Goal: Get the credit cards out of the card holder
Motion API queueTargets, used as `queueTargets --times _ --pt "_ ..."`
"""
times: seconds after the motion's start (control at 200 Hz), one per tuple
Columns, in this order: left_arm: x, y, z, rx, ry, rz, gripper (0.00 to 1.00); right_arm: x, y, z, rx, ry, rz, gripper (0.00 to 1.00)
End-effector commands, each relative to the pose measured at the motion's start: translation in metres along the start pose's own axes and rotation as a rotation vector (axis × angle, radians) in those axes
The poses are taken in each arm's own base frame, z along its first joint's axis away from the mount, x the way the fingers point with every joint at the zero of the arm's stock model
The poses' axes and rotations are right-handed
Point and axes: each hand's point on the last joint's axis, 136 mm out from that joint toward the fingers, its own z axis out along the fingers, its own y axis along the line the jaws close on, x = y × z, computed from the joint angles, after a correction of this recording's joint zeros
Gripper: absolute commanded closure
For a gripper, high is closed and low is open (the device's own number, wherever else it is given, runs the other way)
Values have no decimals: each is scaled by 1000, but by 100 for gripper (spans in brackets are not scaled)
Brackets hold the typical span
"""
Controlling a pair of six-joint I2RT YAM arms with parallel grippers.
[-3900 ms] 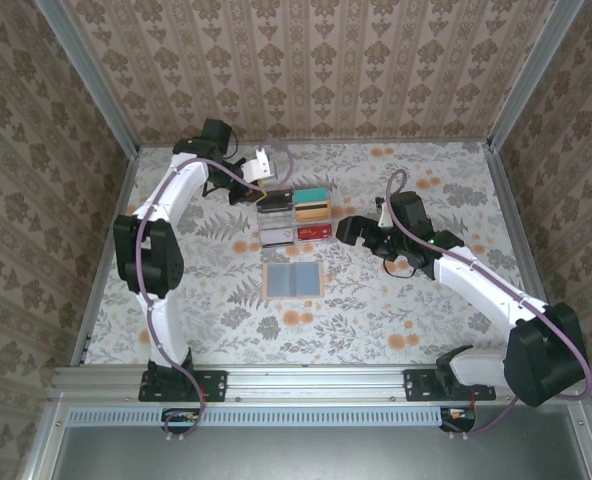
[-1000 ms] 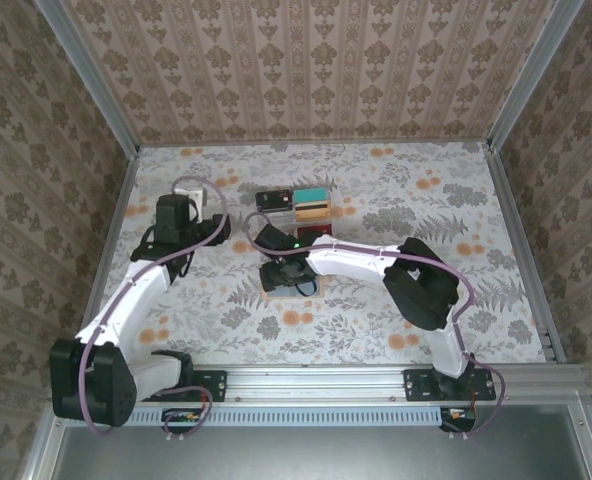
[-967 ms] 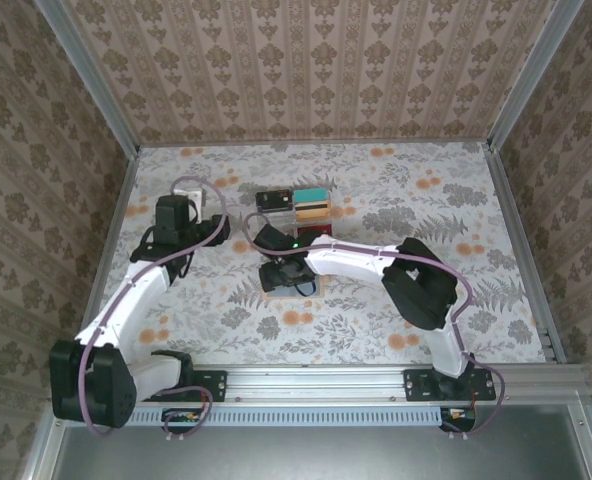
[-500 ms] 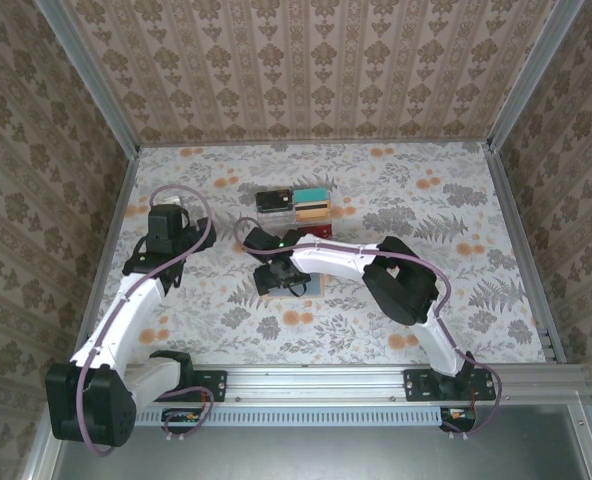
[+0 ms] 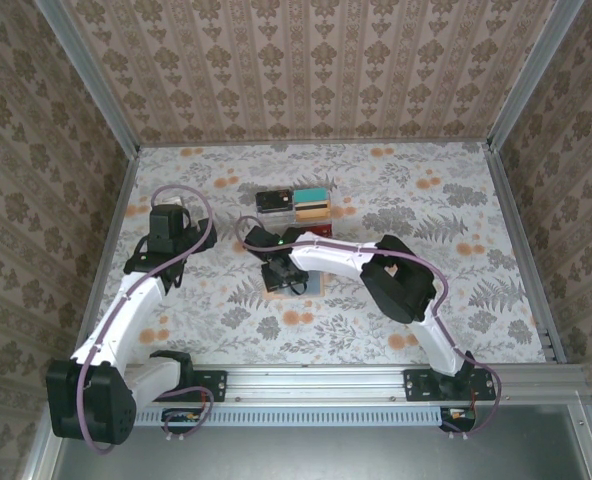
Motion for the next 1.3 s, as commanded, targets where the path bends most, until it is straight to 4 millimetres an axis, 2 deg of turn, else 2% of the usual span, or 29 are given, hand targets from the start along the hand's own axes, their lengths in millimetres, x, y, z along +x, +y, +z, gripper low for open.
queueTargets --times 0.0,0.11,0.205,0.3,0.475,0.575,0.635,0.76,0.855,0.92,0.935,0.96,1.155,1.205,1.295 --pt "4 1 2 1 17 -3 6 19 -3 18 -39 70 23 55" --pt "4 1 2 4 18 -6 6 11 2 7 -91 39 34 63" --pt "3 0 1 6 17 -11 6 1 6 -8 -124 -4 29 63" --pt "0 0 0 5 8 -22 6 -12 10 -33 -162 -67 27 52" --pt "-17 7 -9 -41 -34 -57 5 -37 18 -95 -268 -205 38 28" --pt "-35 13 -19 -79 -90 -63 5 -50 13 -128 -335 -299 63 17" --pt "-47 16 -26 -97 -128 -61 4 -58 3 -147 -355 -361 76 13" --pt "-67 27 -40 -158 -194 -53 3 -72 -45 -188 -264 -538 102 1" --pt "-79 35 -48 -192 -254 -64 0 -74 -94 -216 -161 -664 161 0" --pt "-83 38 -48 -193 -280 -54 0 -73 -126 -224 -114 -708 220 0" --pt "-83 39 -47 -197 -283 -53 0 -72 -135 -233 -110 -735 237 0" --pt "-83 41 -46 -206 -289 -54 0 -70 -148 -238 -84 -760 256 0" --pt "-68 62 -22 -255 -309 -74 0 -40 -259 -248 329 -904 372 0" --pt "-64 66 -15 -260 -318 -55 0 -32 -282 -246 384 -906 399 0" --pt "-58 60 0 -228 -340 39 0 -18 -315 -239 453 -930 434 0"
